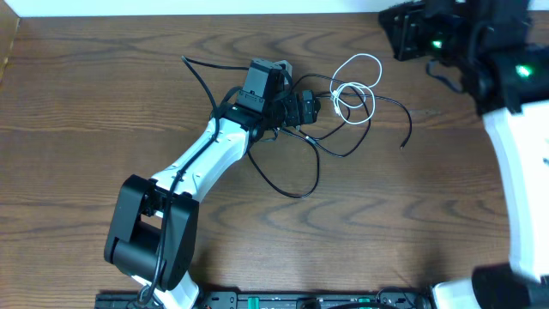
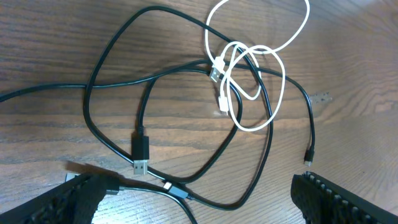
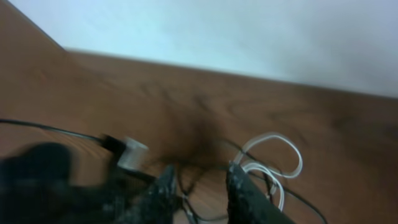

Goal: Untangle cables
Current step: 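Bring the right gripper down to grasp the white cable near the left gripper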

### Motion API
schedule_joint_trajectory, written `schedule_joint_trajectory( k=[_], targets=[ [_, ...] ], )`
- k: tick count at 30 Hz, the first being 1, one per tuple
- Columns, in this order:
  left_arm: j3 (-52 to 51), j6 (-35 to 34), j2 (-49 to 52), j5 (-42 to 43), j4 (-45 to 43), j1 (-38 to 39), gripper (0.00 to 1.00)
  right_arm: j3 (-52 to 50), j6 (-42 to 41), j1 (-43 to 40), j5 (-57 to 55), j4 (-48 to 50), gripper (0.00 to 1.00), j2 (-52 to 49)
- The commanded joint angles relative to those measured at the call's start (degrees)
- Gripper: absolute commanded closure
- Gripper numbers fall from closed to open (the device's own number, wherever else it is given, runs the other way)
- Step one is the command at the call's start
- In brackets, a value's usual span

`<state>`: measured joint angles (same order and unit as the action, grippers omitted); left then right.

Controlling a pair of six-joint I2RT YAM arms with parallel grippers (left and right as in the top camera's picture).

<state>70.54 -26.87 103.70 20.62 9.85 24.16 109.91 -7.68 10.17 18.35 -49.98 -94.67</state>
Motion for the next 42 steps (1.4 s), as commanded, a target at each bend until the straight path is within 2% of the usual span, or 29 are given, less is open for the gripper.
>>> schedule_joint_trajectory(
  k=[1, 6, 11, 15, 29, 33, 42],
  targets=[
    [0.8, 1.4, -0.3, -0.8, 0.3, 0.2, 0.0, 0.0, -0.4, -0.4, -1.7, -1.5, 0.72, -5.3],
    [0.8, 1.4, -0.3, -0.8, 1.0, 0.2, 0.0, 0.0, 0.1, -0.3, -1.6, -2.8, 0.65, -13.0],
    [0.8, 1.4, -0.3, -0.8, 1.0, 0.1, 0.0, 0.0, 11.8, 0.0, 3.2, -4.3, 0.65, -19.9],
    [0.8, 1.4, -0.3, -0.8, 1.2, 0.0, 0.0, 0.0, 17.4, 0.7, 3.2, -6.4, 0.6, -25.0],
    [0.8, 1.4, -0.3, -0.8, 1.2, 0.0, 0.0, 0.0, 30.7, 2.0, 3.4, -8.9, 0.65, -37.9],
    [0.8, 1.4, -0.3, -0.8, 1.6, 0.0, 0.0, 0.0, 31.1, 2.0, 3.0, -7.3, 0.69, -40.4],
    [0.8, 1.4, -0.3, -0.8, 1.6, 0.0, 0.01, -0.1, 30.9, 2.0, 2.7, -2.8, 0.7, -42.5]
  ],
)
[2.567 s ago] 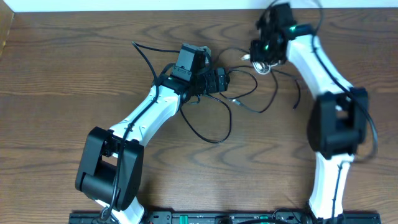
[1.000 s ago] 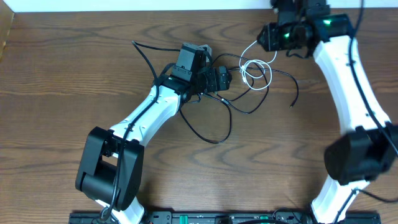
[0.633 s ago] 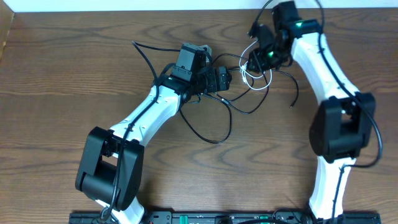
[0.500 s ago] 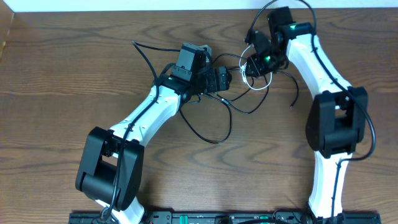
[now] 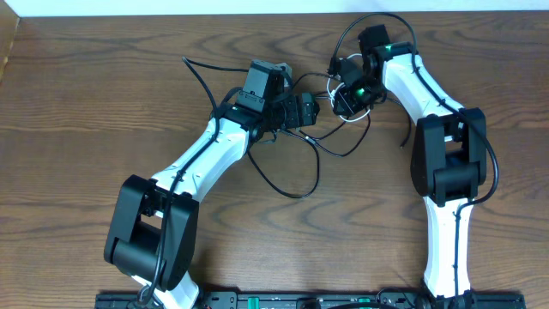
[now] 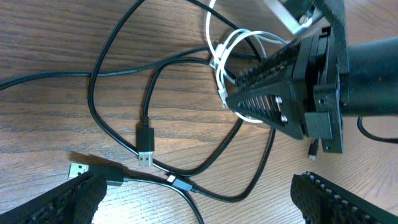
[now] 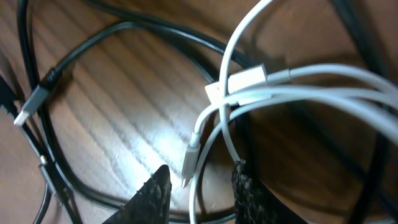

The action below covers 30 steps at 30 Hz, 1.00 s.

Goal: Untangle cables

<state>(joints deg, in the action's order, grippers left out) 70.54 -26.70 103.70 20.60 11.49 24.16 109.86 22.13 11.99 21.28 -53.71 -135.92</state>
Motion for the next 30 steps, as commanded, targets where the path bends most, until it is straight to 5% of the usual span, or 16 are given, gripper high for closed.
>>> schedule_joint_trajectory(
  k=[1, 6, 16, 22, 30],
  targets=[
    [0.8, 1.2, -0.3, -0.8, 0.0, 0.0, 0.01, 0.0, 1.0, 0.2, -0.7, 1.6, 0.68, -1.4],
    [0.8, 1.2, -0.3, -0.7, 0.0, 0.0, 0.01, 0.0, -1.3, 0.1, -6.7, 4.2, 0.59, -1.4],
    [0.8, 1.2, -0.3, -0.8, 0.0, 0.0, 0.01, 0.0, -4.5, 0.1, -5.7, 6.0, 0.58, -1.4],
    [0.8, 1.2, -0.3, -0.8, 0.0, 0.0, 0.01, -0.1, -5.9, 0.1, -5.7, 7.1, 0.68, -2.2],
    [0.8, 1.2, -0.3, -0.8, 0.0, 0.0, 0.01, 0.0, -9.0, 0.2, -5.2, 6.1, 0.93, -3.7]
  ],
)
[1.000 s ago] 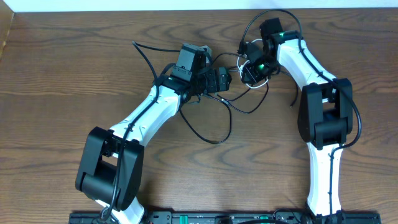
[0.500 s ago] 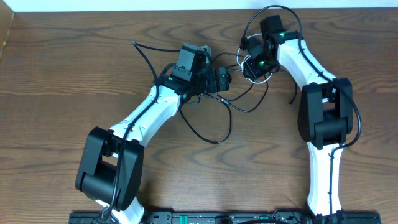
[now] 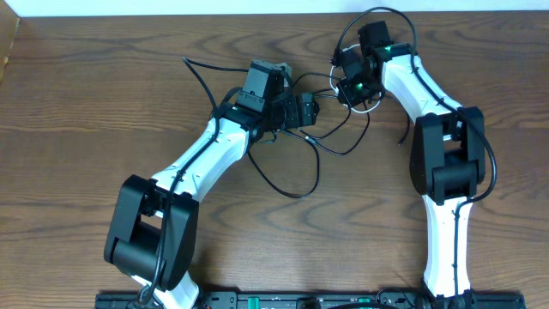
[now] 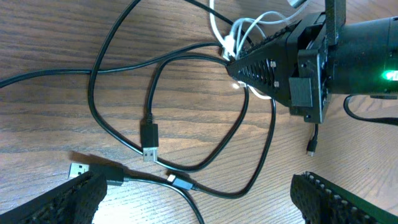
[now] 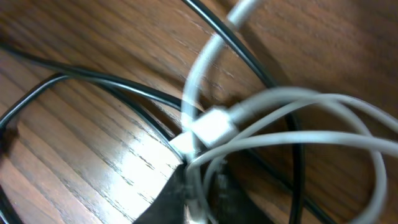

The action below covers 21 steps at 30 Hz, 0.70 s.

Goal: Untangle cables

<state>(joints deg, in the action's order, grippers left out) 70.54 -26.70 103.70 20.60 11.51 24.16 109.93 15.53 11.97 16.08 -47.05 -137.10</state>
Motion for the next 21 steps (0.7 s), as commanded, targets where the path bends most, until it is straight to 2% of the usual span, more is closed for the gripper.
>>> schedule_joint_trajectory(
  k=[1, 9, 21],
  targets=[
    [0.8, 1.2, -0.3, -0.8, 0.0, 0.0, 0.01, -0.1, -3.0, 0.2, 0.2, -0.5, 0.97, -2.4],
    [0.8, 1.2, -0.3, -0.8, 0.6, 0.0, 0.01, 0.0, -5.9, 0.0, 2.0, -3.4, 0.99, 5.0],
    [0.8, 1.2, -0.3, -0.8, 0.9, 0.0, 0.01, 0.0, -9.3, 0.0, 12.4, -2.3, 0.99, 30.9]
  ],
)
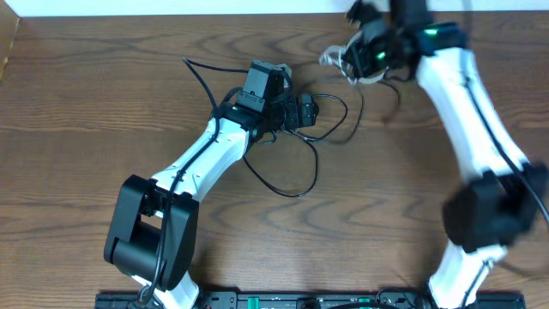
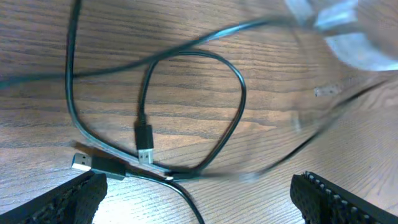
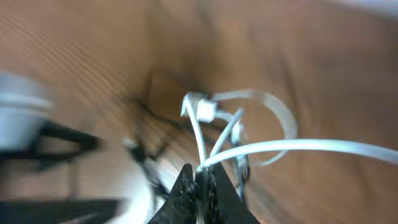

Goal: Untangle cables

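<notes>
My right gripper (image 1: 364, 53) is shut on the white cable (image 1: 336, 58) and holds it raised near the table's far edge. In the right wrist view the white cable (image 3: 292, 147) loops out from the closed gripper (image 3: 202, 182), motion-blurred. Black cables (image 1: 302, 176) lie on the wood in loops beside my left gripper (image 1: 310, 112). The left gripper (image 2: 199, 205) stands open over a black loop (image 2: 240, 112), with two USB plugs (image 2: 144, 144) lying nearby. A blurred black strand runs off to the right.
The wooden table's far edge (image 1: 214, 15) meets a white wall just behind the right gripper. The left edge (image 1: 7, 60) shows at far left. My left arm (image 1: 197, 163) stretches diagonally across the middle of the table.
My right gripper, shut on the white cable among the black loops, now holds it raised and further back. The white cable has left the black loop, and the black cables have shifted.
First the right arm was high at the far right, with the white cable lying tangled over the black ones. Then the right gripper stood open down at the white cable, then shut on it. Now it holds the cable lifted away. The left gripper stayed open in place.
</notes>
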### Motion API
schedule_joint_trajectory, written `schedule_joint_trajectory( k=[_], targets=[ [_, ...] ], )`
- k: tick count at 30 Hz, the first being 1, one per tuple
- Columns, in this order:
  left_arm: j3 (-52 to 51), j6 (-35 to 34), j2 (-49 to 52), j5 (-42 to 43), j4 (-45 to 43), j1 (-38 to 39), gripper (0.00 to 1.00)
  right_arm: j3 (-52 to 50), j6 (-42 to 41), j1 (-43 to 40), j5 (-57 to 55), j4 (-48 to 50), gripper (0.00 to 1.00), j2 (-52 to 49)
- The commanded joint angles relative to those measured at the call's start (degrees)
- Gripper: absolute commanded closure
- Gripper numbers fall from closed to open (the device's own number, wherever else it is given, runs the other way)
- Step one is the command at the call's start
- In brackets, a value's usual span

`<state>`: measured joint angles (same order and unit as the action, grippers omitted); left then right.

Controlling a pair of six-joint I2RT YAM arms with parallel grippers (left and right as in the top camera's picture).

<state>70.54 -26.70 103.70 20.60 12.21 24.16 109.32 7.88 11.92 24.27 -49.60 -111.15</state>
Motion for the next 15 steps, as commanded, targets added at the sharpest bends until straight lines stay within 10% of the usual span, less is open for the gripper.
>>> schedule_joint_trajectory(
  k=[1, 15],
  targets=[
    [0.8, 1.2, -0.3, -0.8, 0.2, 0.0, 0.01, 0.6, -2.4, 0.0, 4.3, 0.7, 0.99, 6.6],
    [0.8, 1.2, -0.3, -0.8, 0.2, 0.0, 0.01, 0.6, -9.6, -0.2, 4.9, 1.9, 0.99, 15.9]
  ],
)
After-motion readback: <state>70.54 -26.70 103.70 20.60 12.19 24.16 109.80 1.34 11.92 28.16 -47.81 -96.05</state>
